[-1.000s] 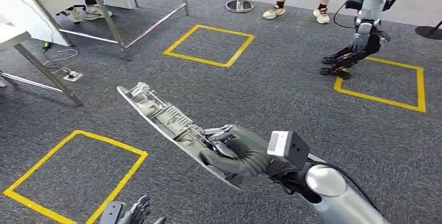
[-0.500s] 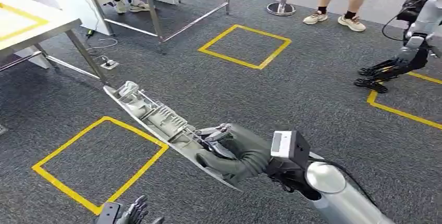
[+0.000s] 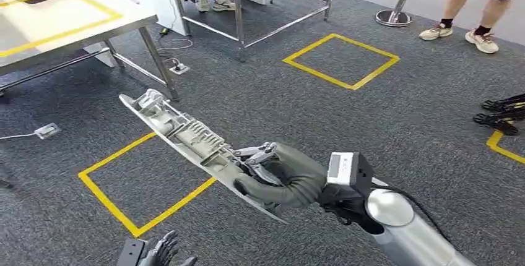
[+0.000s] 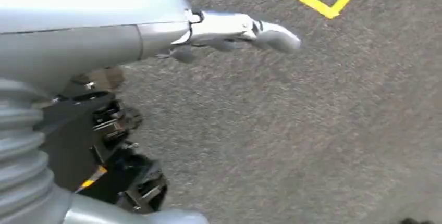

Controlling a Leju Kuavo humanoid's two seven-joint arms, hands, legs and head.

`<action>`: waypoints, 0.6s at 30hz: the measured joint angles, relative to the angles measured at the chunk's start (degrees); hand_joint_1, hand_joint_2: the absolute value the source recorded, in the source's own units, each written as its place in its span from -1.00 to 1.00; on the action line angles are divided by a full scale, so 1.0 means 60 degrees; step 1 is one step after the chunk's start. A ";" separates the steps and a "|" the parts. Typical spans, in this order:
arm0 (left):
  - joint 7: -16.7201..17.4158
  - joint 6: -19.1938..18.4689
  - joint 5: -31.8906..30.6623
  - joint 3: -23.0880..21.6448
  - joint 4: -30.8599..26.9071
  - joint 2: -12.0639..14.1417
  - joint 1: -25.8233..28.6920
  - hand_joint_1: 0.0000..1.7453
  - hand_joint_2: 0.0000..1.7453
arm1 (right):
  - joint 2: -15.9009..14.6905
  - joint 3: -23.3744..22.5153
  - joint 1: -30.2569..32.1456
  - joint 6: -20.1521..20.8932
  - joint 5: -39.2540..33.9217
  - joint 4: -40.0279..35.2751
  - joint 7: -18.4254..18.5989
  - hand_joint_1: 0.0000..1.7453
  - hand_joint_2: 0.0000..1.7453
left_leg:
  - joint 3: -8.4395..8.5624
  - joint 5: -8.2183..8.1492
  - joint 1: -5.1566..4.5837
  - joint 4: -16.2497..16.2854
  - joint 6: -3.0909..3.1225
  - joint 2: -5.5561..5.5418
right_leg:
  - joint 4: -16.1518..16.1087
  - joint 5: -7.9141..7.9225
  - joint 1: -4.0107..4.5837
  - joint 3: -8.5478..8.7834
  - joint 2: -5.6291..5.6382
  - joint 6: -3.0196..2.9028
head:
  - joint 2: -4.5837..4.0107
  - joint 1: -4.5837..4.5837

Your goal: Take the parts from the cabinet and place them on the table.

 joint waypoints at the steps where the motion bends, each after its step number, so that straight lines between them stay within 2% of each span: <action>1: 0.0004 0.0000 0.0000 0.0000 0.0018 0.0037 0.0011 -1.00 1.00 | 0.0018 0.0000 -0.0056 -0.0007 -0.0022 -0.0004 -0.0004 1.00 1.00 | 0.0014 -0.0033 -0.0009 0.0057 -0.0023 0.0126 | -0.0064 0.0045 -0.0041 0.0023 -0.0121 -0.0061 | 0.0004 -0.0004; 2: 0.0000 -0.0004 0.0000 0.0000 0.0018 0.0011 -0.0002 -1.00 1.00 | 0.0029 -0.0007 -0.0077 -0.0033 -0.0036 -0.0011 -0.0011 1.00 1.00 | -0.0141 -0.0308 -0.0058 0.0421 -0.0047 0.0751 | -0.0082 0.0033 -0.0037 0.0040 -0.0231 -0.0144 | 0.0000 -0.0048; 3: 0.0004 -0.0015 -0.0004 -0.0004 0.0018 0.0007 -0.0028 -1.00 1.00 | 0.0029 -0.0033 -0.0080 -0.0036 -0.0036 -0.0022 -0.0033 1.00 1.00 | -0.0439 -0.0684 -0.0053 0.1030 -0.0087 0.1047 | -0.0081 0.0026 -0.0021 0.0037 -0.0340 -0.0160 | 0.0000 -0.0051; 4: 0.0004 -0.0015 0.0000 0.0000 0.0018 0.0007 -0.0042 -1.00 1.00 | 0.0029 -0.0047 -0.0079 -0.0051 -0.0036 -0.0018 -0.0047 1.00 1.00 | -0.0818 -0.1099 -0.0030 0.1857 -0.0123 0.1202 | -0.0080 0.0012 -0.0001 0.0038 -0.0476 -0.0182 | 0.0000 -0.0047; 5: 0.0004 -0.0018 -0.0003 -0.0003 0.0018 0.0007 -0.0036 -1.00 1.00 | 0.0029 -0.0051 -0.0081 -0.0055 -0.0036 -0.0022 -0.0051 1.00 1.00 | -0.1171 -0.1401 -0.0020 0.2620 -0.0146 0.1248 | -0.0079 0.0004 0.0007 0.0037 -0.0606 -0.0193 | 0.0000 -0.0051; 6: 0.0004 -0.0022 -0.0004 -0.0004 0.0018 0.0004 -0.0018 -1.00 1.00 | 0.0029 -0.0055 -0.0081 -0.0055 -0.0040 -0.0018 -0.0055 1.00 1.00 | -0.1353 -0.1482 -0.0009 0.3027 -0.0165 0.1260 | -0.0074 -0.0001 0.0008 0.0039 -0.0715 -0.0194 | 0.0004 -0.0051; 7: 0.0004 -0.0026 -0.0004 -0.0004 0.0018 0.0000 -0.0002 -1.00 1.00 | 0.0029 -0.0062 -0.0081 -0.0055 -0.0040 -0.0022 -0.0058 1.00 1.00 | -0.1298 -0.1306 0.0010 0.2941 -0.0180 0.1278 | -0.0070 -0.0005 0.0007 0.0046 -0.0843 -0.0189 | 0.0000 -0.0051; 8: 0.0007 -0.0026 -0.0004 -0.0004 0.0018 0.0000 -0.0004 -1.00 1.00 | 0.0029 -0.0066 -0.0085 -0.0055 -0.0044 -0.0018 -0.0055 1.00 1.00 | -0.1005 -0.0948 0.0022 0.2392 -0.0181 0.1326 | -0.0066 -0.0016 0.0007 0.0057 -0.0961 -0.0177 | 0.0000 -0.0051; 9: 0.0007 -0.0026 -0.0004 -0.0004 0.0018 0.0004 -0.0010 -1.00 1.00 | 0.0029 -0.0069 -0.0088 -0.0055 -0.0047 -0.0022 -0.0047 1.00 1.00 | -0.0559 -0.0540 0.0023 0.1571 -0.0170 0.1415 | -0.0058 -0.0038 0.0006 0.0079 -0.1065 -0.0153 | 0.0004 -0.0051; 10: 0.0007 -0.0026 -0.0004 -0.0004 0.0018 0.0007 -0.0017 -1.00 1.00 | 0.0029 -0.0069 -0.0095 -0.0048 -0.0047 -0.0025 -0.0051 1.00 1.00 | -0.0061 -0.0183 0.0019 0.0685 -0.0143 0.1624 | -0.0050 -0.0066 0.0005 0.0118 -0.1164 -0.0118 | 0.0003 -0.0051; 11: 0.0007 -0.0026 -0.0004 -0.0004 0.0015 0.0004 -0.0033 -1.00 1.00 | 0.0029 -0.0069 -0.0099 -0.0040 -0.0047 -0.0062 -0.0047 1.00 1.00 | 0.0212 -0.0240 -0.0031 0.0109 -0.0092 0.2093 | -0.0043 -0.0095 0.0035 0.0143 -0.1238 -0.0069 | 0.0004 -0.0051; 12: 0.0007 -0.0026 -0.0004 -0.0004 0.0015 0.0004 -0.0049 -1.00 1.00 | 0.0025 -0.0084 -0.0119 -0.0047 -0.0055 -0.0080 -0.0066 1.00 1.00 | 0.0228 -0.0194 -0.0085 0.0076 0.0034 0.2008 | 0.0001 -0.0134 0.0108 0.0131 -0.1308 -0.0007 | 0.0004 -0.0041; 15: 0.0018 -0.0029 -0.0004 -0.0004 0.0025 0.0004 0.0000 -1.00 1.00 | 0.0029 -0.0124 -0.0182 -0.0098 -0.0051 -0.0128 -0.0109 1.00 1.00 | 0.0140 -0.0166 -0.0102 0.0085 0.0218 0.1674 | -0.0046 -0.0128 0.0098 0.0191 -0.1568 0.0150 | 0.0000 -0.0029; 16: 0.0018 -0.0029 -0.0007 -0.0004 0.0022 0.0004 -0.0002 -1.00 1.00 | 0.0026 -0.0150 -0.0221 -0.0109 -0.0051 -0.0179 -0.0106 1.00 1.00 | 0.0196 -0.0107 -0.0046 0.0016 0.0313 0.1560 | -0.0033 -0.0190 0.0073 0.0197 -0.1590 0.0225 | 0.0000 -0.0029; 17: 0.0018 -0.0029 -0.0011 -0.0004 0.0018 -0.0011 -0.0016 -1.00 1.00 | 0.0025 -0.0204 -0.0280 -0.0113 -0.0058 -0.0211 -0.0106 1.00 1.00 | 0.0196 -0.0087 -0.0019 -0.0001 0.0349 0.1485 | 0.0222 -0.0378 0.0021 0.0133 -0.1096 0.0286 | 0.0000 -0.0033; 18: 0.0026 -0.0029 -0.0018 0.0000 0.0018 -0.0011 -0.0054 -1.00 1.00 | 0.0022 -0.0252 -0.0349 -0.0124 -0.0080 -0.0233 -0.0131 1.00 1.00 | 0.0180 -0.0075 -0.0004 0.0000 0.0390 0.1415 | 0.0795 -0.0726 0.0017 -0.0138 -0.0737 0.0310 | 0.0000 0.0004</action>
